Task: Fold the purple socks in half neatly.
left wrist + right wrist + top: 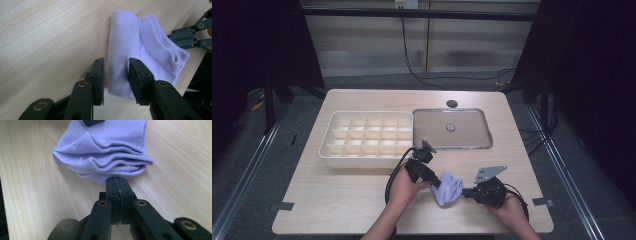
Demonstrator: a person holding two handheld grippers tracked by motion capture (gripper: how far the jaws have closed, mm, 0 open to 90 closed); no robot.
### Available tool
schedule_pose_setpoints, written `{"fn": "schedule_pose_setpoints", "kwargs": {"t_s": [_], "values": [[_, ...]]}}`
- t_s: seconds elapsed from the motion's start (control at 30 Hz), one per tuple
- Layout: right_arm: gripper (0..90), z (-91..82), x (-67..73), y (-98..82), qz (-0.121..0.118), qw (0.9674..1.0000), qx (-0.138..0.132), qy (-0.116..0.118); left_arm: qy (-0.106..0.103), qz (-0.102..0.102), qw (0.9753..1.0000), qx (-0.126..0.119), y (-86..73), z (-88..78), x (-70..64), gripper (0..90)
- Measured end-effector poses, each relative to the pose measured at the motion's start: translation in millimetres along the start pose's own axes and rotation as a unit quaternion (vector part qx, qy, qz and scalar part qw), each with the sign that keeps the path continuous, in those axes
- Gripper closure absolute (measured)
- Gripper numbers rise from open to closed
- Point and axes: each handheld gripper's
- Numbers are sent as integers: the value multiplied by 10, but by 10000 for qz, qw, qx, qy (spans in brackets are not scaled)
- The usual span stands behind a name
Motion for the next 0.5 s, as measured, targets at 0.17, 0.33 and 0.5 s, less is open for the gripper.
{"fn": "schedule_pose_setpoints", "kwargs": {"t_s": [0.17, 0.33, 0.5], "values": [[887, 1, -2, 1, -33, 10000, -3, 3, -131, 57, 9999, 73, -7, 36, 9, 738], [888, 1, -2, 1, -30, 10000, -2, 4, -200, 77, 9998, 41, 6, 30, -34, 796], [888, 0, -1, 2, -26, 10000, -9, -1, -215, 138, 9997, 61, 26, 5, -89, 824]]}}
Point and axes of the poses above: each handheld gripper's, and its own axes: z roughly forward along the jaws, y roughly out of its top, x roughly to its left, and after that the axes turned 2 degrees about z, right-handed
